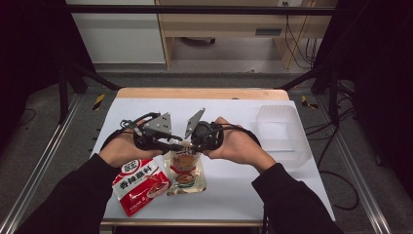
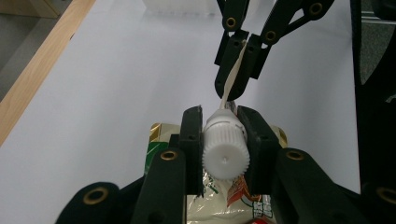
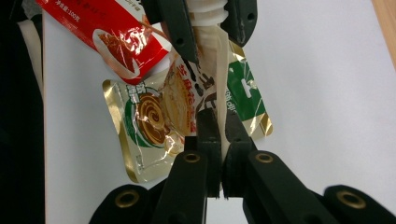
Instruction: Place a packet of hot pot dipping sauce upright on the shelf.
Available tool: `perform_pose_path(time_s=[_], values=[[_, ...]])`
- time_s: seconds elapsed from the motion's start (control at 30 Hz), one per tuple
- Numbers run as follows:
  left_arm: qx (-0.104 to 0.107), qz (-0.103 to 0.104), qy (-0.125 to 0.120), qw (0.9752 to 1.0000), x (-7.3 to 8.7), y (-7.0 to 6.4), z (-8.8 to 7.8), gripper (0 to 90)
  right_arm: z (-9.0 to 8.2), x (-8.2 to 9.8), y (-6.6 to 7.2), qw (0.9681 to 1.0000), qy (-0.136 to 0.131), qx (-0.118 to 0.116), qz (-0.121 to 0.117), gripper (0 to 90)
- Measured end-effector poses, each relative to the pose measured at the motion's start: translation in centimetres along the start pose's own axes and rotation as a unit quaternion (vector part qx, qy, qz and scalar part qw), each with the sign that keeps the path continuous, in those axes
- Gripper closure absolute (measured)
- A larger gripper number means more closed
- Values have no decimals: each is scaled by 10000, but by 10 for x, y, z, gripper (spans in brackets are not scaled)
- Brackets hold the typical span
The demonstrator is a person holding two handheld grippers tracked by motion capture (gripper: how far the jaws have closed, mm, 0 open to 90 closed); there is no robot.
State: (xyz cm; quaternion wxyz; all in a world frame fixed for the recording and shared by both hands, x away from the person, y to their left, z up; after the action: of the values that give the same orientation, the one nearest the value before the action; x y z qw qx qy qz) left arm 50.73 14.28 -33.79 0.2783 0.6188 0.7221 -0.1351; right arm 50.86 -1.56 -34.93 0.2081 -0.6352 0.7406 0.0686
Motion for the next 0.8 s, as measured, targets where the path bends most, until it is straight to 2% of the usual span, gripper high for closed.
perform_pose_path(time_s=[0.23, 0.43, 0.57, 0.63, 0.8], values=[[-77, 17, 10, 10000, 1, 1, 2, 702, -2, -1, -1, 10000, 44, 2, 10, 897], [-204, -76, -177, 9996, 1, 4, 1, 439, -8, -1, -4, 10000, 64, 50, -28, 898], [-192, -184, -337, 9991, 1, 5, -2, 332, -12, 1, -7, 9999, 112, 92, -21, 898], [-196, -191, -339, 9991, 1, 5, -2, 274, -12, 2, -8, 9999, 125, 100, -8, 898], [-343, -418, -327, 9980, 7, 10, -2, 175, -18, 8, -14, 9997, 135, 154, 109, 898]])
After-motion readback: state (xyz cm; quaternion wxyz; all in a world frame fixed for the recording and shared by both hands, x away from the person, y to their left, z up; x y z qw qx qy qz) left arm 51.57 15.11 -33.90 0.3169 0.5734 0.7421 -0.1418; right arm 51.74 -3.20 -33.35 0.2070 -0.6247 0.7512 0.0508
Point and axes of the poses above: each handheld gripper's, and its own axes: z roughly forward along the jaws, x roughly out of its underside, y roughly to its left, the point moved 3 cm from there along z, roughly forward along the jaws, and after that the axes turned 7 degrees about y, right-handed, at the moved point
